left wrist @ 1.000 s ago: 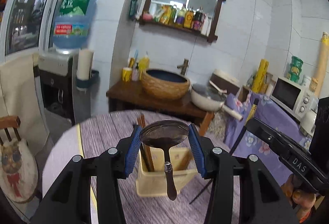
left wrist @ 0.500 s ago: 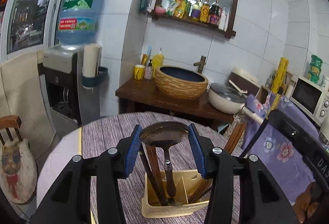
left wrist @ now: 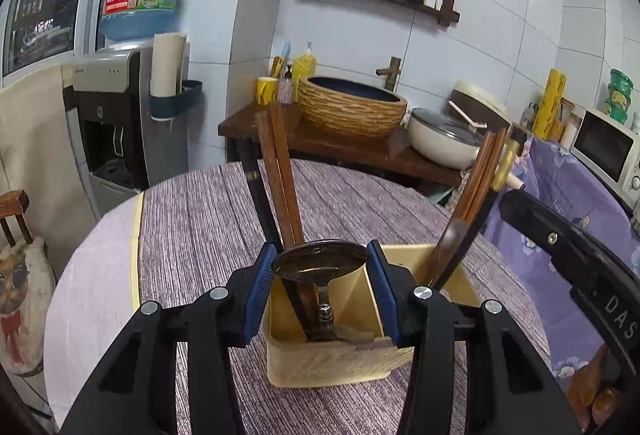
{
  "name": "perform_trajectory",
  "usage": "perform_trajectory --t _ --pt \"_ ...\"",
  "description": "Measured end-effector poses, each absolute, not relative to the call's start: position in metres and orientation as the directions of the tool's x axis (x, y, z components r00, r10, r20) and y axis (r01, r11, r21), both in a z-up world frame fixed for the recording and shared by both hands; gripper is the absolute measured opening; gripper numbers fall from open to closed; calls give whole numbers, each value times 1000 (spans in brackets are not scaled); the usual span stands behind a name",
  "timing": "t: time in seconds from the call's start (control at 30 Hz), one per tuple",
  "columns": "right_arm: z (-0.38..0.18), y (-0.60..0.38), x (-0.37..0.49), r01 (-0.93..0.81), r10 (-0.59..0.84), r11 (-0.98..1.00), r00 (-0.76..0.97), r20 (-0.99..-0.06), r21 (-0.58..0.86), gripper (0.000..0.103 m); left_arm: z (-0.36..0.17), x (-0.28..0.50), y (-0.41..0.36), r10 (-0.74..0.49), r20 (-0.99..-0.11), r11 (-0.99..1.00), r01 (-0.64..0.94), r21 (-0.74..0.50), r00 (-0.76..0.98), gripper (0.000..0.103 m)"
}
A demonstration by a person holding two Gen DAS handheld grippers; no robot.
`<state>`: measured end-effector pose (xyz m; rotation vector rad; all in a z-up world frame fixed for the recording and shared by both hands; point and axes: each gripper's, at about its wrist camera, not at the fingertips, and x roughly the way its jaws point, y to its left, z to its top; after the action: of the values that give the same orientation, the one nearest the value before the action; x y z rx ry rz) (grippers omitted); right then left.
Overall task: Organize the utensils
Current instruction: 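Lower the spoon and chopstick into the holder and open both tools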
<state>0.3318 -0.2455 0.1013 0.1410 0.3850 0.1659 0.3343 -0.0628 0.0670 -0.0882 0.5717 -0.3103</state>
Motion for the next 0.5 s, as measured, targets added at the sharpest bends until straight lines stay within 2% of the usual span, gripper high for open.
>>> perform_trajectory --t 0.2,0.27,0.3,0.33,0.37,0.4,0.5 --pt "102 -250 321 -141 189 976 928 -322 165 6 64 326 -64 -309 -512 951 274 -145 801 47" --pt "103 -252 313 -135 178 978 934 -308 157 9 68 316 -64 -305 -493 952 282 -123 815 52" --pt "102 -253 309 -129 172 979 938 -302 156 17 69 311 -64 -303 -482 952 285 -114 822 58" --pt "102 -256 302 -120 162 980 942 -293 158 33 71 305 -64 -300 -468 953 284 -106 831 62" --pt "101 -259 297 -111 155 980 946 -285 164 43 72 300 -63 -297 -458 954 283 -102 838 67" --pt "101 -261 292 -104 149 980 949 -277 169 59 73 293 -63 -296 -448 954 283 -97 844 69" --pt "97 -270 275 -80 126 981 955 -268 177 71 71 275 -61 -296 -432 953 292 -77 852 74"
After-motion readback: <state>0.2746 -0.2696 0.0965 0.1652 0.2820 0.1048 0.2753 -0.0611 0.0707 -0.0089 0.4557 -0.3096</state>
